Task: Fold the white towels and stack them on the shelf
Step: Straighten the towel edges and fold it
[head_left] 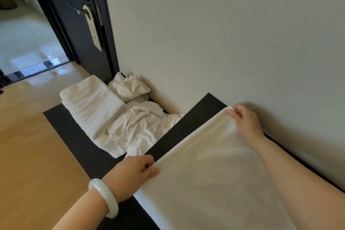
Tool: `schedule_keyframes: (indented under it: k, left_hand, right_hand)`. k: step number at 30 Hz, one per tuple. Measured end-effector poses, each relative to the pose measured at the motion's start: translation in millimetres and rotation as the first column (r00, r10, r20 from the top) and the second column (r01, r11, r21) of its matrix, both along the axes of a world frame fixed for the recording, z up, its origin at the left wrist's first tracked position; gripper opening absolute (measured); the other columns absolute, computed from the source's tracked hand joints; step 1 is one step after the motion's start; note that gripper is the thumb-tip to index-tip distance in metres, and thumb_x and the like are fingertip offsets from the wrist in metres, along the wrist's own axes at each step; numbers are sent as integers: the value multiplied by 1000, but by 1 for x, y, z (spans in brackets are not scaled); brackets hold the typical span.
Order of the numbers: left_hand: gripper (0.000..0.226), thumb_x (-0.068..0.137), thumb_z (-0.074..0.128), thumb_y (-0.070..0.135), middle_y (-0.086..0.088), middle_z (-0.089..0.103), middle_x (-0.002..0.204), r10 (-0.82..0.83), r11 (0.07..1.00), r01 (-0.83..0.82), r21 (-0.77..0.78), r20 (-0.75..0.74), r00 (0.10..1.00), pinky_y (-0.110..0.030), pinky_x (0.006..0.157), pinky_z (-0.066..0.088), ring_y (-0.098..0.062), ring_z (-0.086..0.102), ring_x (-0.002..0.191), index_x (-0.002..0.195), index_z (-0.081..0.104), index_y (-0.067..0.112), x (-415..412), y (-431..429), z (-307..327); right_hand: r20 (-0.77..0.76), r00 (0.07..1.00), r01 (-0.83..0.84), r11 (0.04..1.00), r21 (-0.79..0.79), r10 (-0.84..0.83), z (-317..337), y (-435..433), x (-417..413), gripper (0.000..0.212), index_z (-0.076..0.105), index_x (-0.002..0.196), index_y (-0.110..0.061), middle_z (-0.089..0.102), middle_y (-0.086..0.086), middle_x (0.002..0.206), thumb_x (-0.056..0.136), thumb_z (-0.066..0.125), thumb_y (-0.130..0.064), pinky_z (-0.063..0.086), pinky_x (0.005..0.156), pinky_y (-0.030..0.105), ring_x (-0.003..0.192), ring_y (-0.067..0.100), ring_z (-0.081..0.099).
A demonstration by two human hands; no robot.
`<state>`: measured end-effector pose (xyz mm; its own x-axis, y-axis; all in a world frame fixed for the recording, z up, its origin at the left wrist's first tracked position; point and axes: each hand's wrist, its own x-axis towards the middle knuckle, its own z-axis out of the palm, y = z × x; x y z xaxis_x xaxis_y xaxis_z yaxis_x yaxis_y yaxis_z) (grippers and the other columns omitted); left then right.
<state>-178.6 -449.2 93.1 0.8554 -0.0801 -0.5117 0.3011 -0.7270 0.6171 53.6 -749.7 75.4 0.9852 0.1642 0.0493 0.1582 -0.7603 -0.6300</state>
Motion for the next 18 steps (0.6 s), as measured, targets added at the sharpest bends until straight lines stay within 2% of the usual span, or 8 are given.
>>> schedule_keyframes:
  k: [2,5,8,10,14,18]
  left_hand:
    - [23,95,48,55,9,58,77,-8,996,7,86,8,1000,-14,59,37,-2,54,67,80,51,37,0,-2,-3]
    - [24,94,48,58,11,60,83,1,991,-4,137,25,1000,-15,60,37,-3,56,73,80,48,38,-1,-5,-4]
    - [23,93,48,58,12,60,85,16,990,-19,141,22,1000,-15,63,39,-3,57,77,81,47,39,-5,-6,-7]
    - [23,93,48,59,12,60,85,9,987,-13,160,25,1000,-16,67,41,-4,56,79,84,47,39,-7,-5,-7]
    - [24,93,45,62,11,59,94,-3,970,-7,242,41,999,-24,80,41,-11,49,95,94,44,37,-10,-6,-7]
    - [27,92,46,62,9,54,98,-24,952,3,306,64,998,-27,84,36,-13,44,96,100,41,37,-8,-9,1]
  right_hand:
    - [-6,1000,20,994,-107,-20,-8,3,-2,26,48,81,-15,53,-2,69,100,56,-31,34,55,32,64,19,46]
    - [38,996,85,963,-256,-77,-15,12,-4,26,48,91,-14,58,5,88,102,50,-38,32,61,35,74,25,48]
    - [106,989,130,943,-306,-102,-16,22,-5,37,56,101,-3,56,17,104,98,56,-40,40,76,43,92,36,51]
    - [172,980,153,918,-366,-95,-20,26,-6,42,59,102,3,57,24,105,96,61,-38,38,85,47,100,42,51]
    - [139,987,132,920,-370,-85,-22,30,-1,37,57,97,1,61,22,105,102,50,-35,35,89,47,103,41,53]
    - [45,995,100,943,-317,-91,-10,38,4,36,59,107,1,61,20,112,100,55,-35,35,95,46,111,40,53]
